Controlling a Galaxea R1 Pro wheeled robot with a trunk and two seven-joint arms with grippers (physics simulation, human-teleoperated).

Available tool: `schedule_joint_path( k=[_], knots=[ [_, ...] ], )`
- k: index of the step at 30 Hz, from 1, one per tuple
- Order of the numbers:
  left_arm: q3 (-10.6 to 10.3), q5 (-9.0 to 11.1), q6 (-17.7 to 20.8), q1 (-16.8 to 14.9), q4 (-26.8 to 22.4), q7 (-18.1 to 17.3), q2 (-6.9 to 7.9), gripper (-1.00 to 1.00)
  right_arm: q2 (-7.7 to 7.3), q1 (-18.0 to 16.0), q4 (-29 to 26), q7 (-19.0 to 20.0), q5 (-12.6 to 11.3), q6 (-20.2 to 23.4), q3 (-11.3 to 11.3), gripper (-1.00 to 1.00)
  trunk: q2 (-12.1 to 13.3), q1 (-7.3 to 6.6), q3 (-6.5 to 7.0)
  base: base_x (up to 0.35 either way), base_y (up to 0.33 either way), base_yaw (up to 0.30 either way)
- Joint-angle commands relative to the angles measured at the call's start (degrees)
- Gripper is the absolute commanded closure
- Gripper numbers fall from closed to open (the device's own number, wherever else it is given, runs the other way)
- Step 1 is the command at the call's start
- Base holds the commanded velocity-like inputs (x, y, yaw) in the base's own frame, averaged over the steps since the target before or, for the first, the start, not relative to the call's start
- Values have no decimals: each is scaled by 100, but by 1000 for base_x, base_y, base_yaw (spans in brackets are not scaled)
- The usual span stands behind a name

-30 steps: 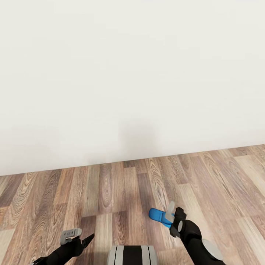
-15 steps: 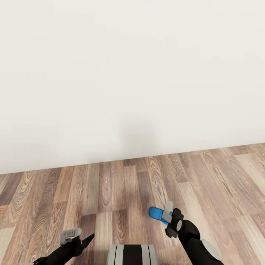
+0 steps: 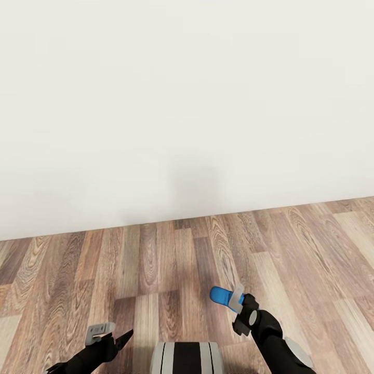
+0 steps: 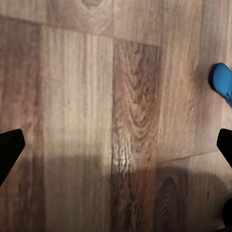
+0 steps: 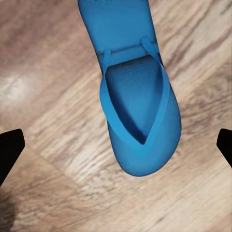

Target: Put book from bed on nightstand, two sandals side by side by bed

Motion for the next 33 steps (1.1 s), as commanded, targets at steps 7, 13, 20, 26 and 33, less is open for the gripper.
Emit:
schedule_joint_path(
  k=[7,13,20,26,33],
  knots=[
    [0,43,48,-2,-2,-11,-1,-100,-5,-1,-37,41,66,28,23,-100,-1,-1,-4,0,0,0],
    [13,49,53,-2,2,2,1,-100,-13,2,-98,43,70,32,12,-100,-1,-1,-4,0,0,0],
    [-1,47,65,-2,53,-35,-30,-100,-31,-2,-937,82,66,88,-2,-100,-1,-1,-4,0,0,0],
    [2,39,50,-2,174,-42,-52,-100,-18,-2,-1622,141,68,122,13,-100,-4,4,-48,0,0,0],
    [23,36,49,-2,190,-46,-53,-100,-14,-2,-1204,124,70,102,6,-100,-14,22,-203,0,0,0]
  ],
)
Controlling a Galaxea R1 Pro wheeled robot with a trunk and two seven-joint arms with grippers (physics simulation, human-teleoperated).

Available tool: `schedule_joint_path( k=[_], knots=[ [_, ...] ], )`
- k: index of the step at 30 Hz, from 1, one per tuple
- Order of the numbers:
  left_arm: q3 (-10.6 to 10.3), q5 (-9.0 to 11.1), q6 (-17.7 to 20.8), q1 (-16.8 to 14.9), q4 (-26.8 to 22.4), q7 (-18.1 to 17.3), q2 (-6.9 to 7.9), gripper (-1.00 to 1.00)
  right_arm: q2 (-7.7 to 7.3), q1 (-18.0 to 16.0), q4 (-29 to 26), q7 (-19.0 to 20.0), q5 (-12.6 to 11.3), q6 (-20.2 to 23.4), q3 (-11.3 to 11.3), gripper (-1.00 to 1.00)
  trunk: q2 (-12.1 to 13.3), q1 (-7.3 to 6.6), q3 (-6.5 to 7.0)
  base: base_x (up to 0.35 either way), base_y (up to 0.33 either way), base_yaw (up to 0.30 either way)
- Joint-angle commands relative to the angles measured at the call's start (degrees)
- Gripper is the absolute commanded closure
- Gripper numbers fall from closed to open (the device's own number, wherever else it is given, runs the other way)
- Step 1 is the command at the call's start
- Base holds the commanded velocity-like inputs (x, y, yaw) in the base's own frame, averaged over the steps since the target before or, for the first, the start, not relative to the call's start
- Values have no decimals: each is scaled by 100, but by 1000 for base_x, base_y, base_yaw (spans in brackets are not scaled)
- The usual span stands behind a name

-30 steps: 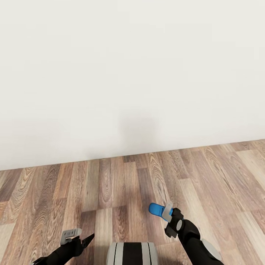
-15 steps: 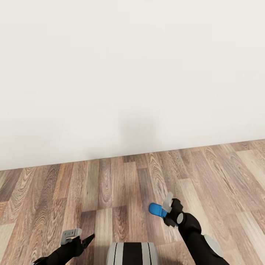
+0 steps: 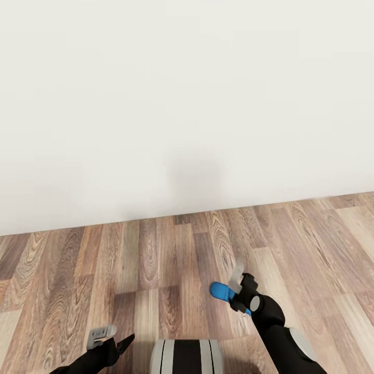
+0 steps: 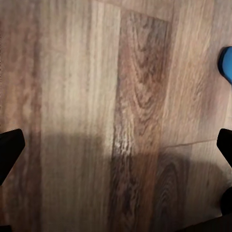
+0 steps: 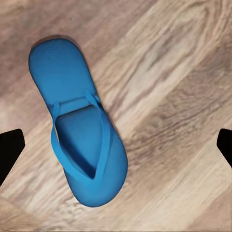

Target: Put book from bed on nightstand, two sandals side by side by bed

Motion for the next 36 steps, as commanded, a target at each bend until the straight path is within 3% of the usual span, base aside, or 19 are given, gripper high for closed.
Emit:
schedule_joint_path(
  k=[1,10,19,36],
  knots=[
    [8,44,50,-2,-1,-9,-1,-100,-4,-3,60,40,60,15,4,-100,-3,1,-26,0,0,0],
    [8,43,48,-2,6,-4,-1,-100,-34,-3,851,38,58,-32,-17,-100,-8,12,-115,0,0,0],
    [6,42,48,-2,8,-2,-1,-100,-55,-3,989,38,51,-36,-22,-100,-20,35,-314,0,0,0],
    [5,40,-22,-2,25,-9,1,-100,-57,-3,995,38,51,-37,-23,-100,-20,35,-314,59,-11,0]
  ],
)
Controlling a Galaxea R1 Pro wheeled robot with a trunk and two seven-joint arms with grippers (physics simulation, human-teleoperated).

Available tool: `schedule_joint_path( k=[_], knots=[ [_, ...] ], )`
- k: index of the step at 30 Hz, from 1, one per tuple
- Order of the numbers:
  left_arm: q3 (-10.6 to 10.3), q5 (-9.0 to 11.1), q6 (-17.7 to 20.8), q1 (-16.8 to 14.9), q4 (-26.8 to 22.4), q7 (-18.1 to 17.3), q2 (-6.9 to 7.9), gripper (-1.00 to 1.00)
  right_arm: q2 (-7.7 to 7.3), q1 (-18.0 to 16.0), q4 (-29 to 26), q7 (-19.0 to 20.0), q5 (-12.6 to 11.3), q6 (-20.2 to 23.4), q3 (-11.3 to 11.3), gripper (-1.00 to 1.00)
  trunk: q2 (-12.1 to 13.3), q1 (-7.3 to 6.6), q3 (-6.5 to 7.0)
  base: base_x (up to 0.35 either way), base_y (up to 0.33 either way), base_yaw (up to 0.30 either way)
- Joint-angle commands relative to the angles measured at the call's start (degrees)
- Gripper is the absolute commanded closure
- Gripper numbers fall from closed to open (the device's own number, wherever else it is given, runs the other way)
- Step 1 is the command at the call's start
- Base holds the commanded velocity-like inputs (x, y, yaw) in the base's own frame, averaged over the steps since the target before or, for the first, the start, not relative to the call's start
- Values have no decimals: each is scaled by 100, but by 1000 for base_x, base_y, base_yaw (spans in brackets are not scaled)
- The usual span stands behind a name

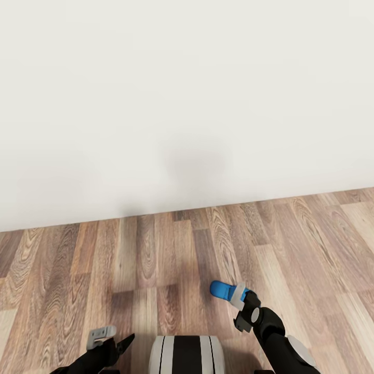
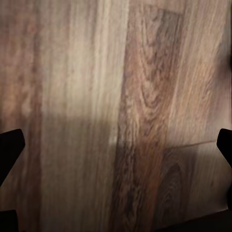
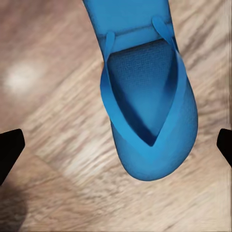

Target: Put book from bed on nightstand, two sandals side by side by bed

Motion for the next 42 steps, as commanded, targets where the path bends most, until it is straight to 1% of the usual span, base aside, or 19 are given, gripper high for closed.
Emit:
schedule_joint_path(
  k=[1,5,11,25,35,42],
  knots=[
    [6,44,39,-2,-2,-13,-1,-100,-5,-2,-10,41,59,19,15,-100,-1,0,-3,69,-20,0],
    [5,42,10,-2,-2,-11,-3,-100,-12,-2,-10,41,59,19,15,-100,-1,0,-3,46,-7,0],
    [3,37,-51,-2,6,-12,-3,-100,-5,-2,-10,41,59,19,15,-100,-1,0,-3,172,-34,0],
    [9,45,-50,-2,-8,-16,-3,-100,-5,-2,-10,41,59,19,15,-100,-1,0,-3,11,-3,0],
    [8,46,-49,-2,-10,-7,-3,-100,-13,-2,-10,39,59,19,15,-100,-15,26,-225,0,0,0],
    [3,47,-49,-2,-9,-8,-3,-100,-13,-2,-10,40,59,19,15,-100,-15,26,-225,0,0,0]
  ],
)
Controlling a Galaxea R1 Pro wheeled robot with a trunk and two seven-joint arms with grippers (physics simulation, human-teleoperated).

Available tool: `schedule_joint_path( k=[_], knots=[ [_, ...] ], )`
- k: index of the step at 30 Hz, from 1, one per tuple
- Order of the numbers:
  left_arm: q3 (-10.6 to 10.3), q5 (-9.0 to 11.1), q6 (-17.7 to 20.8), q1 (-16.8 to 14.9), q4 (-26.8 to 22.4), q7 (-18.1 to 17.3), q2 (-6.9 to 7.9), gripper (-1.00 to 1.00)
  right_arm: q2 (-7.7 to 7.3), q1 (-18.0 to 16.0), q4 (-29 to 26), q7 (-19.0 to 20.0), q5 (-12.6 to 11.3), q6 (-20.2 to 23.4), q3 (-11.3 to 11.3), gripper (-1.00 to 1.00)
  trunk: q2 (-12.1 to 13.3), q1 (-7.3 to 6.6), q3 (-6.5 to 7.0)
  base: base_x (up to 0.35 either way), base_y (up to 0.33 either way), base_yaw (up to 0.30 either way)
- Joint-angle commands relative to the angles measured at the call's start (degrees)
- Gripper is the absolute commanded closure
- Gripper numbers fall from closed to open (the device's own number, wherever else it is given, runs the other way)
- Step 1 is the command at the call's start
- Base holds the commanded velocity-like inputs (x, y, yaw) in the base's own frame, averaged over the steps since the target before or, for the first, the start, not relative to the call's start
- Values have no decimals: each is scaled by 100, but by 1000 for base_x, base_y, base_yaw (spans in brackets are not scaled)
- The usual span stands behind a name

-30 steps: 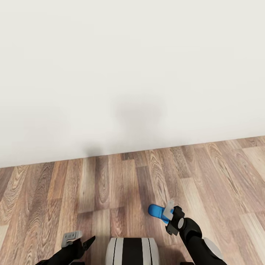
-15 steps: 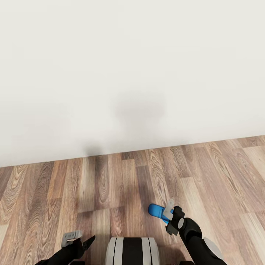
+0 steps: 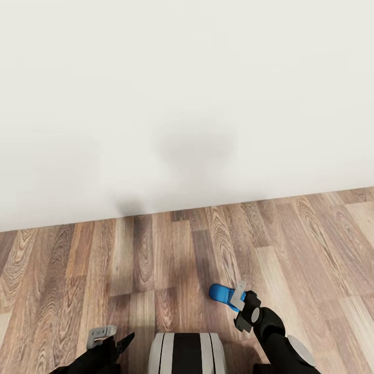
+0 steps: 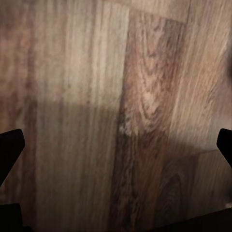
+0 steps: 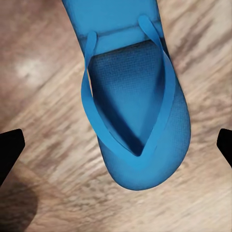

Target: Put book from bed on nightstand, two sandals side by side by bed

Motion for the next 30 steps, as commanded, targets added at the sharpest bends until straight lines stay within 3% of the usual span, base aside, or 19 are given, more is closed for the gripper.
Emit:
schedule_joint_path(
  k=[1,9,17,30],
  knots=[
    [8,45,50,-2,-1,-15,-1,-100,-5,-2,-10,40,59,20,14,-100,-1,-1,-3,0,0,0],
    [6,38,50,-2,5,-15,-1,-100,-5,-2,-14,10,69,20,9,-100,-1,-1,-3,0,0,0],
    [6,39,50,-2,5,-17,-1,-100,-6,-2,-13,-423,76,26,8,-100,-1,-1,-3,0,0,0],
    [4,37,50,-2,5,-14,-1,-100,3,-2,-10,-494,76,28,14,-100,-1,-1,-3,0,0,0]
  ],
)
